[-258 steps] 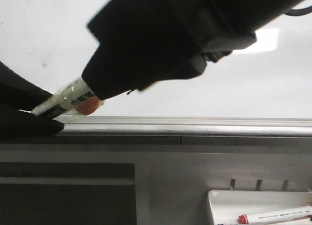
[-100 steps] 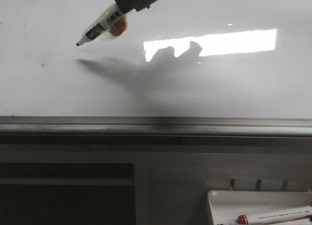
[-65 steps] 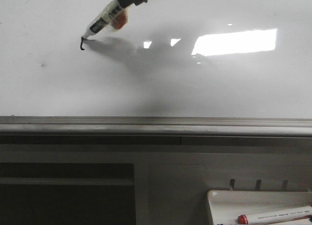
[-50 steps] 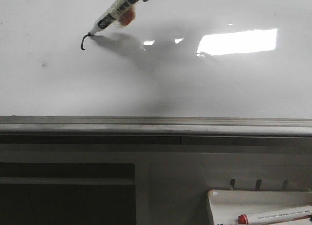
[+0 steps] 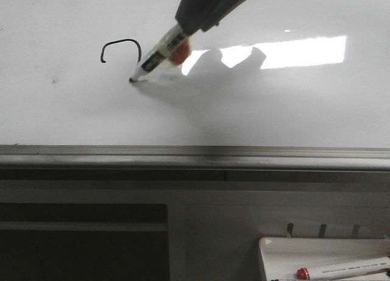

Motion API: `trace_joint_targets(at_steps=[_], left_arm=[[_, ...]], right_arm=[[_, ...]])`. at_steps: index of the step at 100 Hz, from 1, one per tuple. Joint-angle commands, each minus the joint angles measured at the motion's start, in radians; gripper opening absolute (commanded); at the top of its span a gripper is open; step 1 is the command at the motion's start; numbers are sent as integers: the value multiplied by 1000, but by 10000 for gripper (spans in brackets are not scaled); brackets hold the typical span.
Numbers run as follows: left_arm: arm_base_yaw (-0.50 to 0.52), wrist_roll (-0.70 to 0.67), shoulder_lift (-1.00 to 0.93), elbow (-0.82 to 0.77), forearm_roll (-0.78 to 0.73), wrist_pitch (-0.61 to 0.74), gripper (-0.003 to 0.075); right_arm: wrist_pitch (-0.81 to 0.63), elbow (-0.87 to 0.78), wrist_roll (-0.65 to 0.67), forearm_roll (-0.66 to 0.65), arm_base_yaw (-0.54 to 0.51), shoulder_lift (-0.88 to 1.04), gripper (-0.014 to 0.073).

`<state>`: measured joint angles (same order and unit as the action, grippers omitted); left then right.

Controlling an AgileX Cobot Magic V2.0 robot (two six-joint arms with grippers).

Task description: Write number 2 on whiteboard

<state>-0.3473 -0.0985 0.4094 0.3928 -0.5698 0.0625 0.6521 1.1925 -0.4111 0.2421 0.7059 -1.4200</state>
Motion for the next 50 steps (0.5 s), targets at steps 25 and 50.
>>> trace_joint_targets(at_steps=[25, 50], left_arm=[[2, -11, 6, 37, 16, 72, 314], [2, -11, 6, 37, 16, 72, 314]], right_arm=[[-114, 59, 6, -26, 67, -79, -48], [-39, 59, 12, -44, 8, -51, -48]])
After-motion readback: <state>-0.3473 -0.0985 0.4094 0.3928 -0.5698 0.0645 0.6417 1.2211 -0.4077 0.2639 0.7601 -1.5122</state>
